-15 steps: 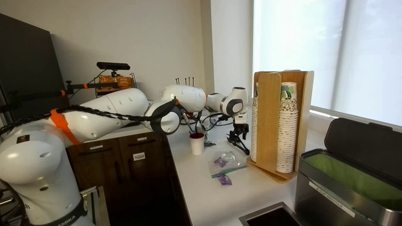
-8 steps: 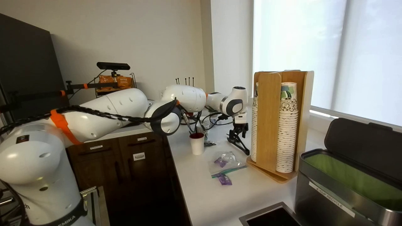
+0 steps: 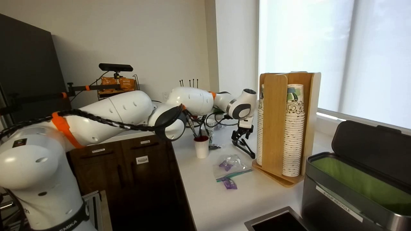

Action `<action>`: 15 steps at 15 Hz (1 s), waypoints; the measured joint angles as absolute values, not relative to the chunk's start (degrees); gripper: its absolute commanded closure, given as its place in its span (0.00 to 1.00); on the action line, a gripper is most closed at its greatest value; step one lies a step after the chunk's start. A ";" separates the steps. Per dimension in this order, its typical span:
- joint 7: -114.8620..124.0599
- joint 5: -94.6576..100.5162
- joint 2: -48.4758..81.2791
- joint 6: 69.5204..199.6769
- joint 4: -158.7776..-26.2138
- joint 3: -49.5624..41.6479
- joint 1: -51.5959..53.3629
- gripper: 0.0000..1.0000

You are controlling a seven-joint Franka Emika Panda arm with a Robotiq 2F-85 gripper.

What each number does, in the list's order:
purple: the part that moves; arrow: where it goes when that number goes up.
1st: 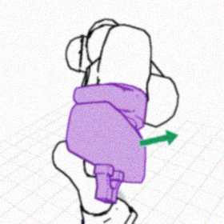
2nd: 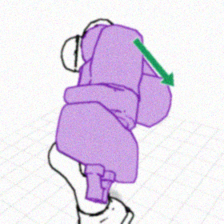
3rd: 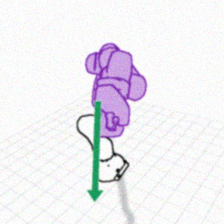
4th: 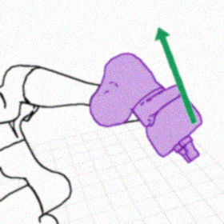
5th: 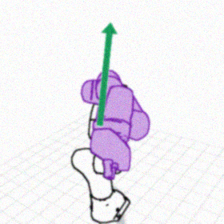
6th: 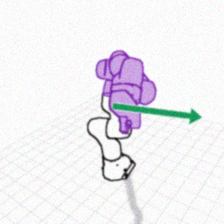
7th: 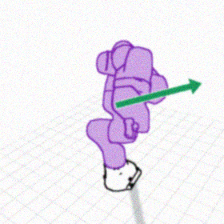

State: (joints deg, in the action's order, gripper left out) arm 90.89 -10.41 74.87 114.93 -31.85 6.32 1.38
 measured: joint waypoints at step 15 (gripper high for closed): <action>96.79 -7.46 75.55 114.08 -32.28 1.79 2.31 0.00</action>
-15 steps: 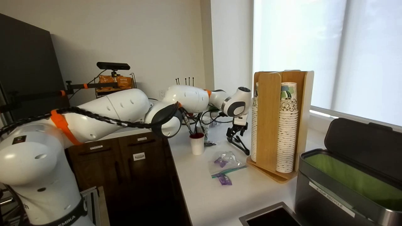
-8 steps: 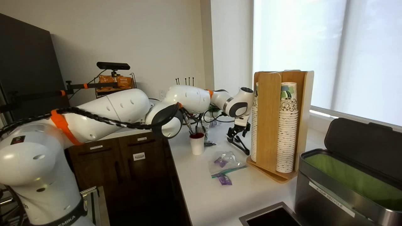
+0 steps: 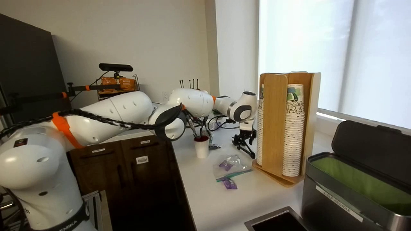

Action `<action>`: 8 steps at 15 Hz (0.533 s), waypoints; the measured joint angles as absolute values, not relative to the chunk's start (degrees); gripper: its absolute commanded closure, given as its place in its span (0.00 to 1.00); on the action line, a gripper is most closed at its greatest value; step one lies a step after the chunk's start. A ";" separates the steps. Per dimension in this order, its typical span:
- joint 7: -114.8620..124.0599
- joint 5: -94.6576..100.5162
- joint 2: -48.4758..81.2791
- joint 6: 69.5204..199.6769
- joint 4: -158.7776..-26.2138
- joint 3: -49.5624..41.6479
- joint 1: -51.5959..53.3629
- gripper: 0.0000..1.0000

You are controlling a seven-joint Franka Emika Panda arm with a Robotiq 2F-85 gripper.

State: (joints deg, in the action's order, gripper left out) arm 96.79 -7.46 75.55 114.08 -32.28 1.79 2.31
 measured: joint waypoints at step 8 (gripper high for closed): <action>97.80 -6.21 76.00 112.11 -32.27 -0.06 3.54 0.73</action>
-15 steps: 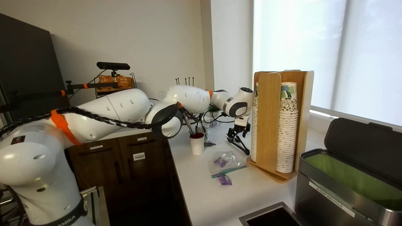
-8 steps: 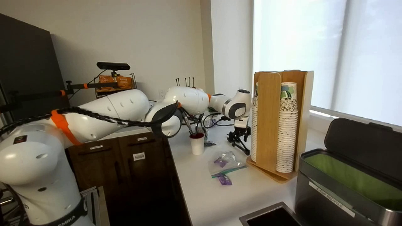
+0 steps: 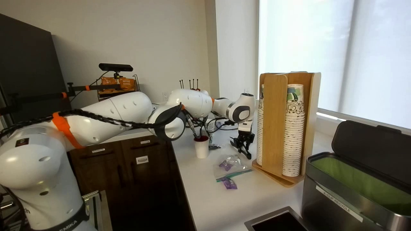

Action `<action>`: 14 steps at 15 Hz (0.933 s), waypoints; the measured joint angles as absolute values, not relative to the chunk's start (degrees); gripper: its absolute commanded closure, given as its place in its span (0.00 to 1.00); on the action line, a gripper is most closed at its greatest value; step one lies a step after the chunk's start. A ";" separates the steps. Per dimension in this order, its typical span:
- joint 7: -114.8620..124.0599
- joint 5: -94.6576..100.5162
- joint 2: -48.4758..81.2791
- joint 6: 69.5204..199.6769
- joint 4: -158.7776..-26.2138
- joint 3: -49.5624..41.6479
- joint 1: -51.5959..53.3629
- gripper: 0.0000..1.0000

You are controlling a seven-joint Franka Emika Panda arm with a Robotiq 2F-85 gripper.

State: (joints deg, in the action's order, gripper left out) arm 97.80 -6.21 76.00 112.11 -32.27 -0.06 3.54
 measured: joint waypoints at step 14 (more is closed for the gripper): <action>95.62 1.55 74.53 121.67 -31.52 -5.35 7.95 0.92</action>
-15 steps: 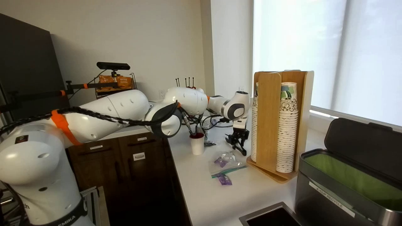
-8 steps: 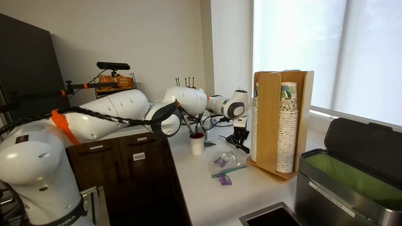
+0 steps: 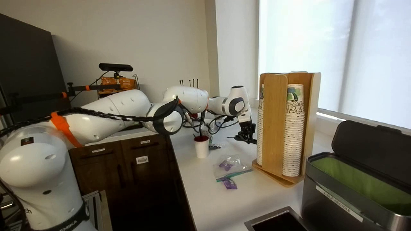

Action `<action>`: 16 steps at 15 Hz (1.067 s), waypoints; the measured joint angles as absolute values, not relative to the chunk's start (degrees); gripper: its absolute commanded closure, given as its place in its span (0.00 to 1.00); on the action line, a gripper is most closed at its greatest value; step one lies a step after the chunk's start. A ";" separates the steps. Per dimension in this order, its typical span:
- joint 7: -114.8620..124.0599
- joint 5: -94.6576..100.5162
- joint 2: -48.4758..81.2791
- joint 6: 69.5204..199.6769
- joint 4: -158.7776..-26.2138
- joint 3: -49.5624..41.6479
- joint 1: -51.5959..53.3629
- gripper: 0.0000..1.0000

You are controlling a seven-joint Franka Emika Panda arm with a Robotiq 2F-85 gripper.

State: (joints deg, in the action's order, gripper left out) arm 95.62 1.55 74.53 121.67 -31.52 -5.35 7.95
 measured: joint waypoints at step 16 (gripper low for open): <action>88.04 8.39 72.18 134.27 -33.14 -9.40 11.46 0.92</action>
State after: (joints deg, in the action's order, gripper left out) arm 88.04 8.39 72.18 134.27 -33.14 -9.40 11.46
